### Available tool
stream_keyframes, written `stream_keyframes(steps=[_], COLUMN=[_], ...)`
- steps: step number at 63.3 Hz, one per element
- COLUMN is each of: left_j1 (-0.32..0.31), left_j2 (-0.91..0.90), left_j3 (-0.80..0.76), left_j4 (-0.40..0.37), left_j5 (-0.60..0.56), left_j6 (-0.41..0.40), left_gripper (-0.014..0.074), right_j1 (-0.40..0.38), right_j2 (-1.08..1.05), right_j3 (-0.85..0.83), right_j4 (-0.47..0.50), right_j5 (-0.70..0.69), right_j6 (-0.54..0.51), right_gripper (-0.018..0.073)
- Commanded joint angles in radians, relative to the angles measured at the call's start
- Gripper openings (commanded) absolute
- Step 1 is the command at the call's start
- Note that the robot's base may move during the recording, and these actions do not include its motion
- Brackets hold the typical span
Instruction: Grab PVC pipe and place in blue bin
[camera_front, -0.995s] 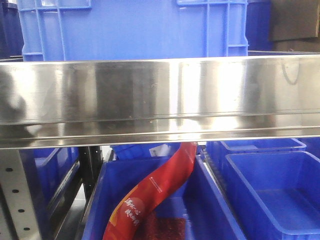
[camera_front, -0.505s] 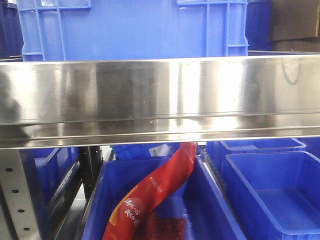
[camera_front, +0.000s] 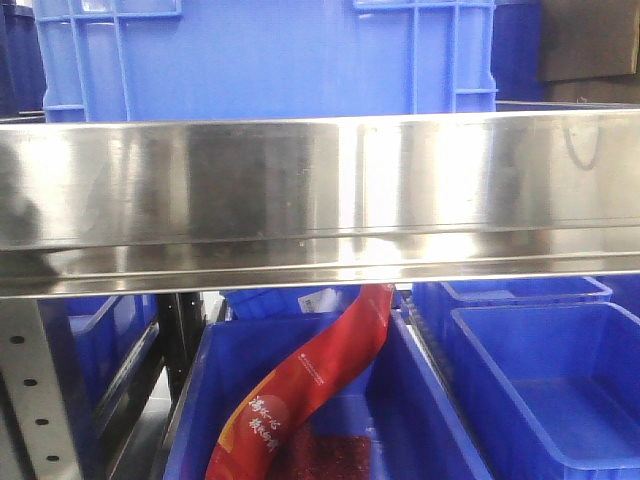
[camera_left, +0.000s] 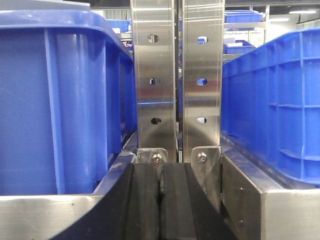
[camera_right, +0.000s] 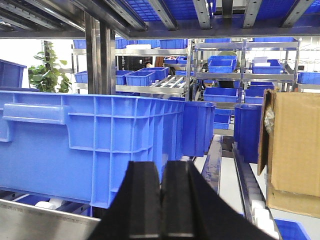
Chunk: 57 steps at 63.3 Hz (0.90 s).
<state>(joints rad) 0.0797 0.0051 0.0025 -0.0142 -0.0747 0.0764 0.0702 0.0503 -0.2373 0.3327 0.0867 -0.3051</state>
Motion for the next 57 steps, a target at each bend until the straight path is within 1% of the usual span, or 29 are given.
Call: stream_keyframes(steps=[1, 57], left_j1=[0.004, 0.004], left_j2=[-0.005, -0.005], left_j3=[-0.003, -0.003], left_j4=[-0.008, -0.008], left_j5=[-0.021, -0.023], left_j6=[-0.005, -0.005], left_gripper=[-0.0111, -0.0111], right_j1=[-0.007, -0.007], right_j2=[-0.006, -0.006], right_j3=[0.001, 0.001], right_j4=[-0.006, -0.006], right_j5=[-0.02, -0.02], right_j6=[-0.001, -0.001], right_gripper=[-0.0165, -0.0165])
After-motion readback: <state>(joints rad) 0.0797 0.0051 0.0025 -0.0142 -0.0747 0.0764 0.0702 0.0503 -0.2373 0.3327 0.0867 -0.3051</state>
